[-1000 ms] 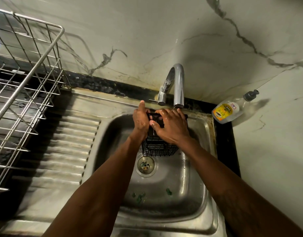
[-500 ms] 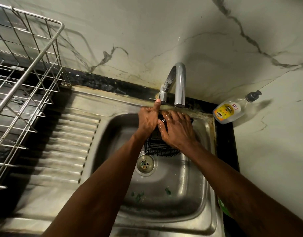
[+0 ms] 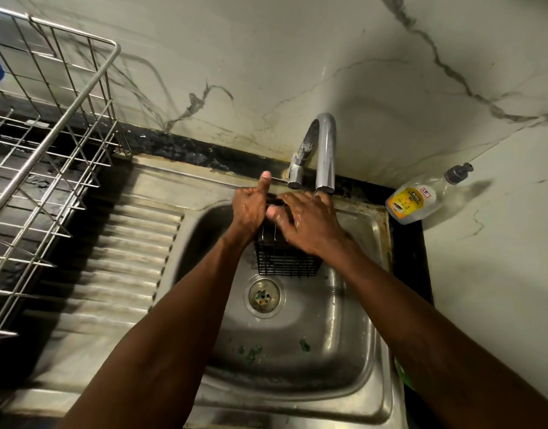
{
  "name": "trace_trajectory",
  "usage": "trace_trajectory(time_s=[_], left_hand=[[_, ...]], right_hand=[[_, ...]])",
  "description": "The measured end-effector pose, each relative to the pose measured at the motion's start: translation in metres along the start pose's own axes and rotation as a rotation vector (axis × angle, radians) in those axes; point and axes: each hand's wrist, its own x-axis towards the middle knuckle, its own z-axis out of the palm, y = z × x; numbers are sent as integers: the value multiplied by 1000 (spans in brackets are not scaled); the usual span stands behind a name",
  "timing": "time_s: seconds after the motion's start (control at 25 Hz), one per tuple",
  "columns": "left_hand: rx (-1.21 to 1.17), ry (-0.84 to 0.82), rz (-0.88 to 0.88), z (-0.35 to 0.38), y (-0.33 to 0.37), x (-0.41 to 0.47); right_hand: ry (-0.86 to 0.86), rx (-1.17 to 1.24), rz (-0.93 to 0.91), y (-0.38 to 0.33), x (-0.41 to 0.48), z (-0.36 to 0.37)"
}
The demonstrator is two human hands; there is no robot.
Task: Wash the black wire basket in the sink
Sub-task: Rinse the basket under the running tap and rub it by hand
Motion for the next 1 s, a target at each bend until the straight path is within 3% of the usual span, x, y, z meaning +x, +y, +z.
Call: trace_trajectory(time_s=[0.16, 0.36, 0.44, 0.56, 0.72, 0.88, 1.0], left_hand=[[54, 19, 23, 0, 4, 4], [63, -28, 13, 1, 1, 9], [34, -27, 0, -7, -4, 15], [-22, -20, -27, -19, -8, 22], [-82, -60, -29, -21, -1, 16], [-133, -57, -62, -24, 9, 10], [-216, -104, -41, -27, 11, 2]], right_hand=[[-49, 4, -46, 15, -1, 0], [-50, 275, 98, 22, 18, -14], [31, 213, 39, 22, 13, -10], [-70, 161, -37, 21, -3, 1], [12, 413, -37, 28, 1, -7], [-71, 446, 34, 25, 12, -18], [172, 703, 213, 21, 7, 3]])
